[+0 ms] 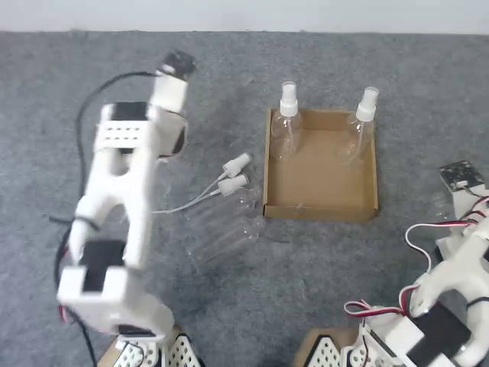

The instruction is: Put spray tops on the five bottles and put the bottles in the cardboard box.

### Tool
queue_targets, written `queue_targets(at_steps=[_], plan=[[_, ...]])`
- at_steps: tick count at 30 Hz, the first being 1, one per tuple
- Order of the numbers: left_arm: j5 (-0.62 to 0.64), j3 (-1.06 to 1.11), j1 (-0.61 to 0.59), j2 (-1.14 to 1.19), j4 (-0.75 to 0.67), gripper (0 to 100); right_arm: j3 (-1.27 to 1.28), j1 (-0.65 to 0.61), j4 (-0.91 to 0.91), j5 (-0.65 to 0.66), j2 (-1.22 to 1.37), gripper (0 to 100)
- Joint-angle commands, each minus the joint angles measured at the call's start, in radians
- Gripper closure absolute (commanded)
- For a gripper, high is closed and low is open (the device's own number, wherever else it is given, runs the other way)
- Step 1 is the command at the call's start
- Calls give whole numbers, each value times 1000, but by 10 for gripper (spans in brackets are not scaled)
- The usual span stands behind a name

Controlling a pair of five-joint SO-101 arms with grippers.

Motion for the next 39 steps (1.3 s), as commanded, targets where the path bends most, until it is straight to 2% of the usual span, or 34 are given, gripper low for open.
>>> queue_targets(at_steps=[1,5,9,14,19,21,27,34,39], plan=[[-6,-33,-11,-230,101,988,-9,2,-7,-25,-7,854],[6,18,-5,-411,199,988,-12,1,-16,-26,-13,850],[58,156,-5,-568,198,988,-12,-2,-16,-21,-19,850],[58,390,-12,-723,100,988,-11,-42,39,-25,-13,848],[60,604,-11,-852,31,988,-11,-81,85,-34,-8,756],[60,676,-9,-896,3,988,-12,-94,90,-54,-16,751],[63,825,-9,-982,-86,988,-58,-157,157,-110,-21,749],[64,911,-6,-996,-149,988,-381,-243,407,-172,5,748],[64,915,-6,-997,-155,988,-480,-285,437,-166,76,748]])
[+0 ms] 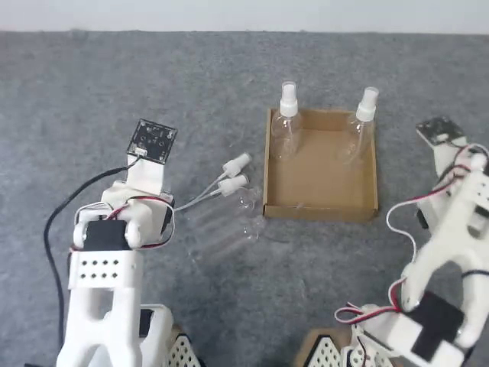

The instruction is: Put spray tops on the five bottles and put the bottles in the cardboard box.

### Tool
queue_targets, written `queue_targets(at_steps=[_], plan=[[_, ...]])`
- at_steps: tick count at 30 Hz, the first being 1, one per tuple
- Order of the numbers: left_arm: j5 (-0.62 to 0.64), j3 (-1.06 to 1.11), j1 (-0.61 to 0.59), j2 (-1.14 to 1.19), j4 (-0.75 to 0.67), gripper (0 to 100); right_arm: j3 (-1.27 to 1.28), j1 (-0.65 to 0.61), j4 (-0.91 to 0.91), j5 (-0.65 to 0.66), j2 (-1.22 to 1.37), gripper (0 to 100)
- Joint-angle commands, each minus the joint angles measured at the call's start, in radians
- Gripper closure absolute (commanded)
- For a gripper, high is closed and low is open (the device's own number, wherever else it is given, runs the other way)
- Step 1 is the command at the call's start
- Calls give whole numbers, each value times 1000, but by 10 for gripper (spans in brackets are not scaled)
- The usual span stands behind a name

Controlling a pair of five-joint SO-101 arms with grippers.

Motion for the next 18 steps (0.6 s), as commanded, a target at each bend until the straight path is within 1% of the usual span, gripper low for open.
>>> queue_targets(at_steps=[1,4,11,18], plan=[[11,-5,2,-31,-25,988,-101,-24,12,0,44,748],[11,-5,2,-28,-25,988,-135,-22,7,44,127,748],[11,-5,3,-26,-26,988,-181,-4,-124,46,308,749],[11,-7,3,-26,-26,988,-187,-4,-133,52,389,753]])
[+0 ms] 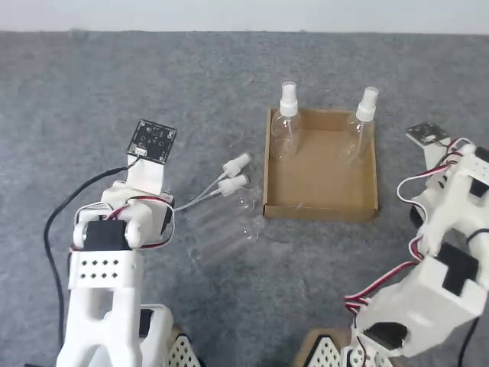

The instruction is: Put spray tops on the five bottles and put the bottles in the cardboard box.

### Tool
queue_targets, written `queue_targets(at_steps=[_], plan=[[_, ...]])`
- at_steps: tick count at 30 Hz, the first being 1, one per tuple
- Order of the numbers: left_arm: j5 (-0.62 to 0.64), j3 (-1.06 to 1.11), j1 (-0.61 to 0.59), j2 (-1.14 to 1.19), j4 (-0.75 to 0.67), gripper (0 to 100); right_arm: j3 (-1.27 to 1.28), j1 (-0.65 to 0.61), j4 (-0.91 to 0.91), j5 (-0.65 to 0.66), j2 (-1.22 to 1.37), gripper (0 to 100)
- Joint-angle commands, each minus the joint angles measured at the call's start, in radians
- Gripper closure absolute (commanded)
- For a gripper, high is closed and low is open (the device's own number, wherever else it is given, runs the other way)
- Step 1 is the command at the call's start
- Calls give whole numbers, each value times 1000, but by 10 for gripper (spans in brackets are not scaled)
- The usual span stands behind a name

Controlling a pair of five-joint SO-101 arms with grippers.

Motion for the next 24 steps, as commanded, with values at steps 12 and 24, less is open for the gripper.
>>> queue_targets(at_steps=[12,24], plan=[[11,-8,5,-32,-26,988,-84,48,10,9,-18,930],[74,-39,5,-34,-23,988,-166,2,325,6,-464,993]])
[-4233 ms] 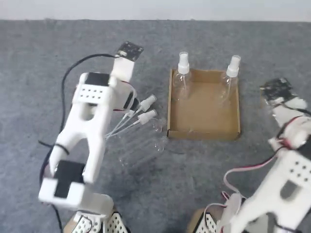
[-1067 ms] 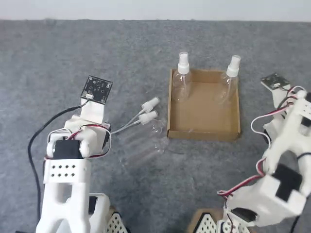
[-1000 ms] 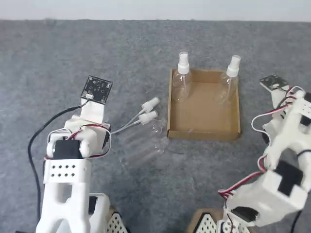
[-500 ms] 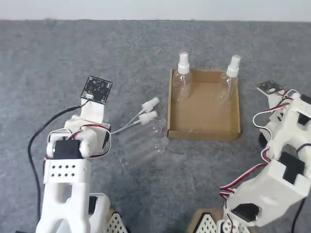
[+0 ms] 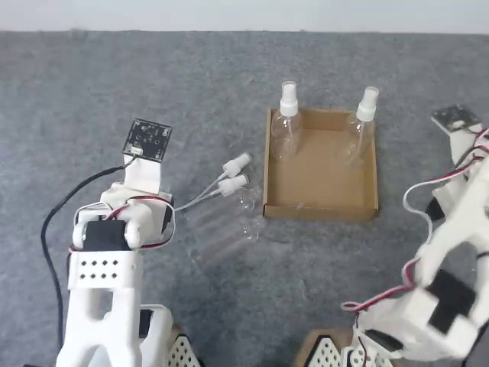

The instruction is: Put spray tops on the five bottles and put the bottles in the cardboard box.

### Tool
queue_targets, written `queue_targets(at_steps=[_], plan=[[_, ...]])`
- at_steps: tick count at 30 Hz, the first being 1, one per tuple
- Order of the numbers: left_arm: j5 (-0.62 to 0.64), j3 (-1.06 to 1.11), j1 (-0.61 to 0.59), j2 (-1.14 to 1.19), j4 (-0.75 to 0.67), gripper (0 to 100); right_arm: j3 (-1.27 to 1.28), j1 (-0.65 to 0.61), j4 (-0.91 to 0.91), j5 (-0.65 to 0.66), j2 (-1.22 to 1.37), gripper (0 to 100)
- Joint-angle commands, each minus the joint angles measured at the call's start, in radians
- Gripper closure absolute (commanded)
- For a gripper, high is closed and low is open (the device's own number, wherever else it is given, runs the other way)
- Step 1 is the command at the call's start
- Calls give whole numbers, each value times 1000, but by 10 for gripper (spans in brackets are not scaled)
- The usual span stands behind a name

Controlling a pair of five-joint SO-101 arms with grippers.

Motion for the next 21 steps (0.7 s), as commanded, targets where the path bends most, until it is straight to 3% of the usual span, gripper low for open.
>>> queue_targets(at_steps=[1,6,10,13,21], plan=[[15,-39,5,-34,-23,988,-57,-51,108,5,-229,993],[17,-39,5,-34,-25,988,-54,-137,262,5,-478,993],[17,-38,3,-34,-25,988,5,-189,265,-55,-633,993],[26,-39,5,-34,-25,988,81,-277,265,-74,-676,993],[49,-53,5,-34,-20,988,163,-630,263,-333,-690,993]])
